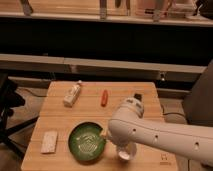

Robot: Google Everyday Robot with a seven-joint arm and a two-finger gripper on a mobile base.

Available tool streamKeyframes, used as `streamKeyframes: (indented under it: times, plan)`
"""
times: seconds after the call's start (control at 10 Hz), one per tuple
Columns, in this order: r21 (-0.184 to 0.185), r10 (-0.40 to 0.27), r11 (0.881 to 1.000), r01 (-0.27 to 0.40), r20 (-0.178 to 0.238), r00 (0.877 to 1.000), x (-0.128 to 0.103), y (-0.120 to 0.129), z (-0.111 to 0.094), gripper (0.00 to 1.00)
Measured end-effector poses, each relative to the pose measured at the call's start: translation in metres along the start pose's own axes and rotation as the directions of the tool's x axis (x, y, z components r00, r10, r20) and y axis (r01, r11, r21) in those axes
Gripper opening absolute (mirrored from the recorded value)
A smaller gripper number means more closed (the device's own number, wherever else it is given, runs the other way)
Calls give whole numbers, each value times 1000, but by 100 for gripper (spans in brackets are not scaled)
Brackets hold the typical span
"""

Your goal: Pick up the ceramic cup

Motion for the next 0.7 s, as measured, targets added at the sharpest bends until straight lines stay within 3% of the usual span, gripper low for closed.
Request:
streamKeyframes:
  times: [0.2, 0.7]
  plan:
    - [1, -4, 1000, 4, 0, 1000, 4, 4, 2, 80]
    - [-2, -6, 1000, 6, 3, 1000, -12, -23, 17, 80]
